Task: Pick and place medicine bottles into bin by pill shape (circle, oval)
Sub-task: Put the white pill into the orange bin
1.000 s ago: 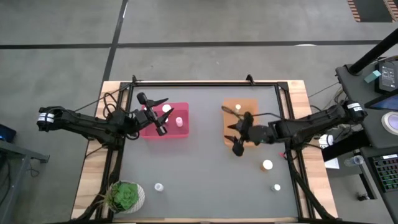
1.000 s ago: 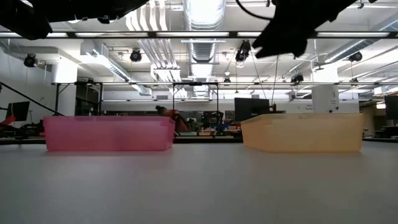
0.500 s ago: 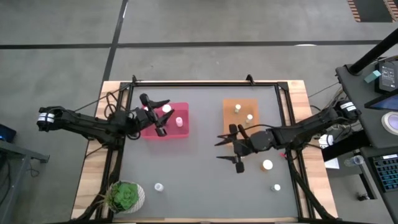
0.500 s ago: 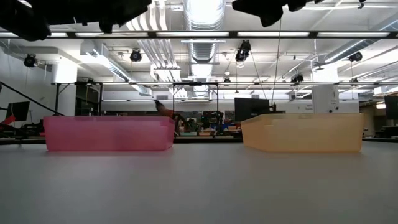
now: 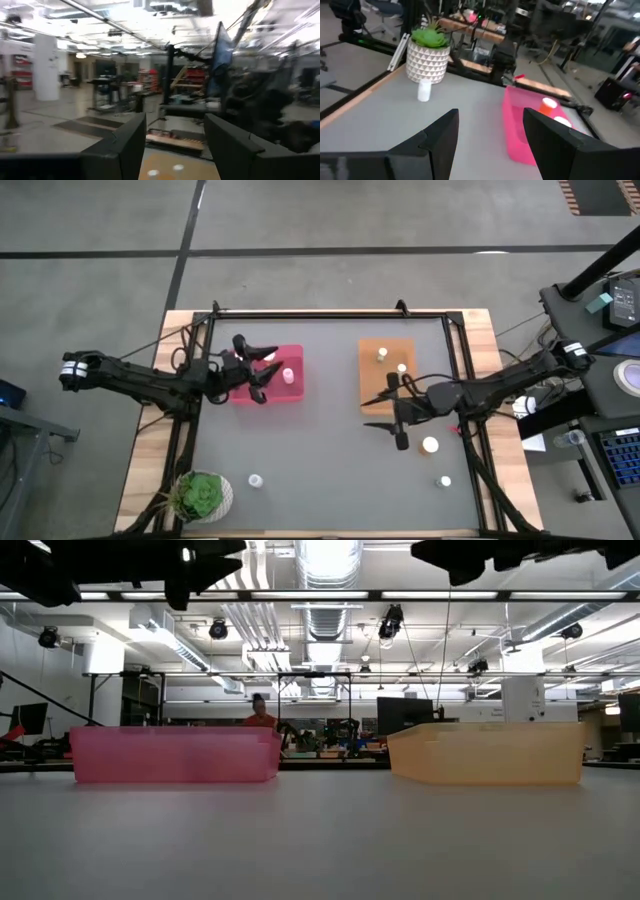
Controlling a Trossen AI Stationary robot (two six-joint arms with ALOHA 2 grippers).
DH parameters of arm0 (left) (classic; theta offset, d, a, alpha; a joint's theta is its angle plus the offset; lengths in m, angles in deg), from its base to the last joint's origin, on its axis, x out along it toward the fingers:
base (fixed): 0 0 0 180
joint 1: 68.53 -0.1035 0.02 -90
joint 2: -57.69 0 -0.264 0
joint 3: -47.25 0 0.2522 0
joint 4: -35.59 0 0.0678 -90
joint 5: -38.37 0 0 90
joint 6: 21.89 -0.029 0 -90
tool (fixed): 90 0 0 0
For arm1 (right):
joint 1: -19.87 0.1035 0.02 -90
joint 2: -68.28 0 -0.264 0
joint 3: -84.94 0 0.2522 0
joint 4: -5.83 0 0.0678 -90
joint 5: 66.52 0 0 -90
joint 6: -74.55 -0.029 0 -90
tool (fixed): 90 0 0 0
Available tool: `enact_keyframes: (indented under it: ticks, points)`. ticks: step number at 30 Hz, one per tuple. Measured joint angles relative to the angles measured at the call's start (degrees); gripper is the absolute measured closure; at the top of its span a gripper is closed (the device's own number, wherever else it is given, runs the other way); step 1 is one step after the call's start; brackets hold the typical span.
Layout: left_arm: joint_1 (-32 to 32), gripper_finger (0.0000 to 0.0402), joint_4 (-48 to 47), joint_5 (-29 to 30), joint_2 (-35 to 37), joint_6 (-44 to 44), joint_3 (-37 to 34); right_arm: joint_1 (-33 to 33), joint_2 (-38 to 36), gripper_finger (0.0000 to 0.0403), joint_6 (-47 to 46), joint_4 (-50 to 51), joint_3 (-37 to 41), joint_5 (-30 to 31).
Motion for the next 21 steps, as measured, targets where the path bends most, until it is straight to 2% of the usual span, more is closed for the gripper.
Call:
enact_keyframes:
  ticks: [6, 13, 17, 21]
  points:
    - [0.79, 0.0217, 0.01, -1.71, -3.35, 3.98, 2.19, -1.45, -5.96, 0.0188, 3.64, -4.5, 5.26, 0.0]
    - [1.07, 0.0217, -1.01, -1.68, -11.36, 4.2, 9.57, -1.81, -12.67, 0.0188, 8.32, -5.88, 8.28, -2.24]
    - [1.21, 0.0217, -8.42, -1.71, -15.6, 7.26, 15.84, -1.82, -15.14, 0.0188, 10.91, -9.96, 11.33, -4.11]
    - [2.15, 0.0217, -21.31, -1.72, -18.92, 11.4, 23.19, -2.29, -18.46, 0.0188, 12.35, -14.37, 14.88, -4.13]
